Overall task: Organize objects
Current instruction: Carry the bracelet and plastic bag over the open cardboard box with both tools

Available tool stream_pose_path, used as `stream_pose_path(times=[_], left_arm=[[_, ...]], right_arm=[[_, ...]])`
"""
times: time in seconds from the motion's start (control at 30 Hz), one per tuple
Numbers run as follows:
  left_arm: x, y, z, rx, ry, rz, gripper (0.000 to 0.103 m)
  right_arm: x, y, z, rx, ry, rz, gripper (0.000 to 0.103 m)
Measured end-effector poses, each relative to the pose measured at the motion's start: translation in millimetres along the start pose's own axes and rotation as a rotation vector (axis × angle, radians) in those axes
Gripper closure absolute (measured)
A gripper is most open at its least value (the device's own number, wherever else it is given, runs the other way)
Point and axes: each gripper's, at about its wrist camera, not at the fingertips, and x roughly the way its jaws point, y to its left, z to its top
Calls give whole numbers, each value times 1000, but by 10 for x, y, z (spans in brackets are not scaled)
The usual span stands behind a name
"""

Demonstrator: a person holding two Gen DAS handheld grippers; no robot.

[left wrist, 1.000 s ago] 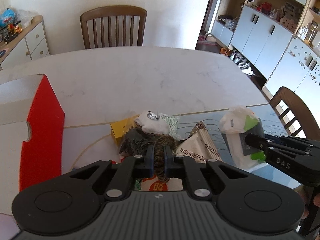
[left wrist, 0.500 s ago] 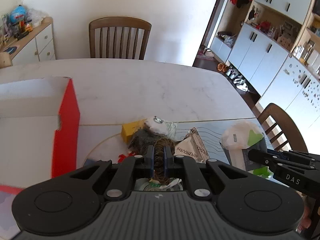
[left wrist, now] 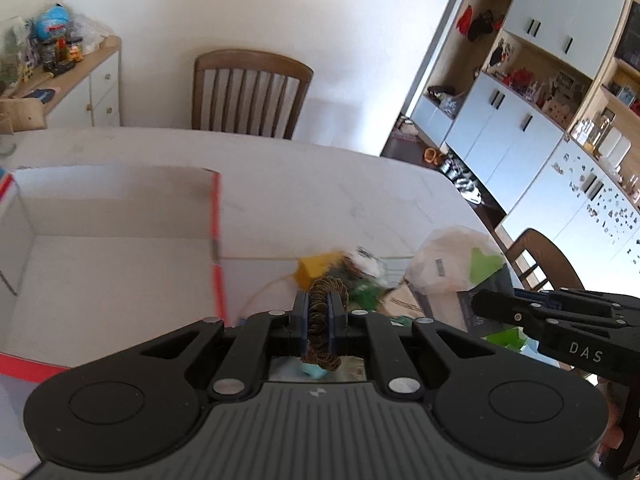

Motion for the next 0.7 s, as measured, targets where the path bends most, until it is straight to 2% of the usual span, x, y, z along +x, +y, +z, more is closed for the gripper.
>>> stream_pose_path(times=[0.43, 0.7], left_arm=[[-298, 914, 204, -15, -44, 61, 94], [-251, 1495, 299, -17, -35, 127, 94]], right_arm=[[527, 1039, 260, -99, 19, 64, 88], [961, 1519, 355, -134, 53, 70, 88]])
